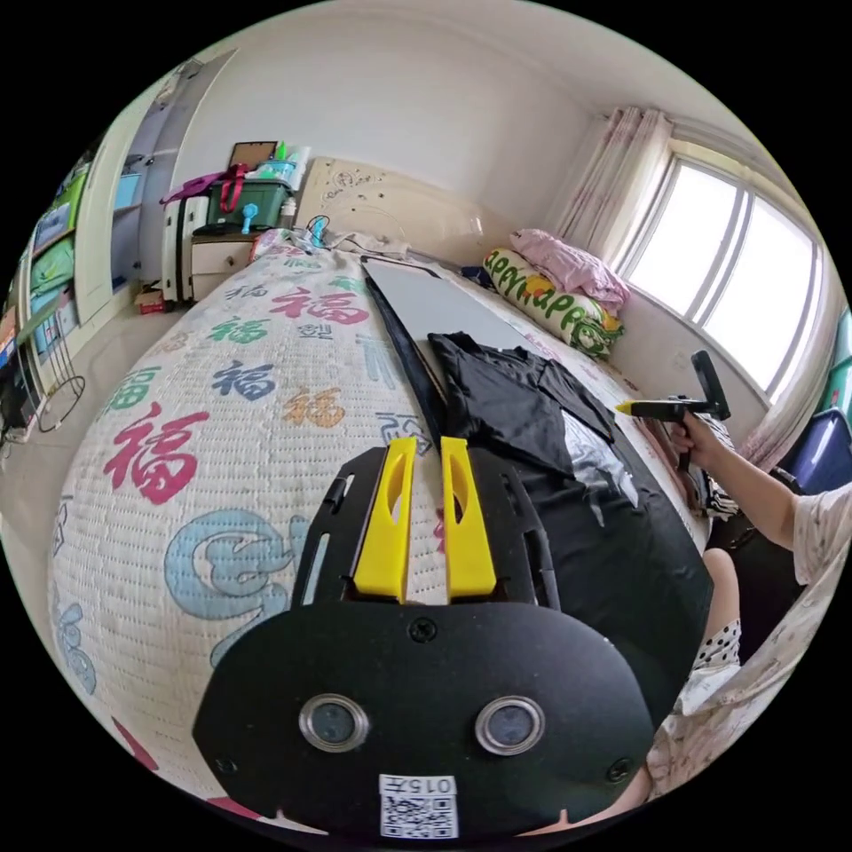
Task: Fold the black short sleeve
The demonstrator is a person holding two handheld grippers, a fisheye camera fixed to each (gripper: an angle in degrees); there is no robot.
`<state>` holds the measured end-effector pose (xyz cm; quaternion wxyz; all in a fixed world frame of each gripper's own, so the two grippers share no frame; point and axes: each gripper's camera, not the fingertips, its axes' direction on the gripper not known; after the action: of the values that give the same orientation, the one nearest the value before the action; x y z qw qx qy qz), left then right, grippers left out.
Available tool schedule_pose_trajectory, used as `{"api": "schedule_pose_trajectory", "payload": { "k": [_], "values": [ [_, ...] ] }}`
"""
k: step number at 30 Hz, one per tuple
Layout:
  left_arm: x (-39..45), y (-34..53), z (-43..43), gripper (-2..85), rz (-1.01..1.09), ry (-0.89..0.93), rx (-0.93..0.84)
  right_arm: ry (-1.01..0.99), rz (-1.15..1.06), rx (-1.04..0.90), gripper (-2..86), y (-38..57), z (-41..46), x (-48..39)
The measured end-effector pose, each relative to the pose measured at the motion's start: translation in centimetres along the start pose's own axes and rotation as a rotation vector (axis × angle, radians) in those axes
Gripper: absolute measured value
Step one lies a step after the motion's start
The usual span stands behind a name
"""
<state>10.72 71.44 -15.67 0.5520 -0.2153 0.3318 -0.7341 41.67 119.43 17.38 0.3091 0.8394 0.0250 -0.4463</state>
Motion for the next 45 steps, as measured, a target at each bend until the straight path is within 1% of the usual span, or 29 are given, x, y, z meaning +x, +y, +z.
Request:
{"api": "schedule_pose_trajectory", "payload": {
  "k": [2,4,6,8,9,11,12,14,17,19,22,24,26,30,33,37,40,42,45],
  "values": [
    [1.0,-3.5,2.5,6.4,0.068,0.04,-0.016,0.044,0.04,0.025,9.0,-2.2,-1.3,3.4],
    [1.2,-7.7,5.0,6.7,0.106,0.054,-0.038,0.032,0.067,0.053,9.7,-4.1,-1.8,5.5],
    [0.8,-12.0,8.1,7.2,0.089,0.063,-0.044,-0.009,0.09,0.088,10.5,-6.0,-2.0,7.4],
    [0.3,-17.4,13.7,8.1,0.058,0.061,-0.106,-0.059,0.132,0.109,11.3,-8.5,-1.6,9.8],
    [0.2,-18.5,15.2,8.2,0.047,0.059,-0.125,-0.068,0.146,0.112,11.5,-9.0,-1.4,10.4],
    [-0.1,-22.3,21.1,8.4,0.025,0.052,-0.171,-0.067,0.173,0.111,11.8,-11.1,-0.6,12.3],
    [-0.2,-23.0,22.6,8.4,0.022,0.037,-0.192,-0.056,0.17,0.104,11.8,-11.5,-0.3,12.6],
    [-0.9,-25.3,27.7,8.5,-0.004,-0.022,-0.29,0.006,0.177,0.069,11.9,-13.3,0.7,13.6],
    [-1.0,-26.5,31.5,9.0,0.015,-0.04,-0.318,0.021,0.191,0.043,12.0,-15.2,1.3,14.6],
    [-0.9,-27.1,33.0,9.2,0.034,-0.039,-0.337,0.021,0.185,0.029,12.0,-16.1,1.6,15.1],
    [-0.5,-28.1,34.2,7.5,0.092,-0.09,-0.333,-0.019,0.168,-0.028,11.6,-17.0,2.5,15.8],
    [-0.3,-28.5,34.6,5.9,0.118,-0.118,-0.335,-0.023,0.149,-0.027,10.3,-17.0,2.6,15.8],
    [0.2,-28.8,35.1,3.2,0.163,-0.083,-0.345,-0.039,0.11,-0.051,6.6,-16.5,2.7,15.7],
    [0.2,-29.7,34.9,1.6,0.131,-0.079,-0.333,-0.001,0.092,-0.054,4.0,-15.6,1.9,15.9],
    [0.2,-31.0,33.2,1.0,0.091,-0.052,-0.269,0.028,0.096,0.005,3.2,-14.7,-0.1,16.0],
    [1.5,-33.6,29.0,0.7,0.08,-0.045,-0.159,0.059,0.081,0.125,2.7,-13.6,-5.2,16.1],
    [3.1,-35.0,24.6,0.7,0.087,0.02,-0.076,0.025,0.07,0.202,2.7,-12.0,-10.1,16.3],
    [4.6,-34.8,21.3,0.7,0.108,0.064,-0.051,-0.004,0.035,0.226,2.7,-10.0,-13.1,16.0],
    [8.0,-31.6,14.5,0.7,0.192,0.14,-0.044,-0.088,-0.045,0.246,2.6,-4.2,-18.4,14.8]
  ]
}}
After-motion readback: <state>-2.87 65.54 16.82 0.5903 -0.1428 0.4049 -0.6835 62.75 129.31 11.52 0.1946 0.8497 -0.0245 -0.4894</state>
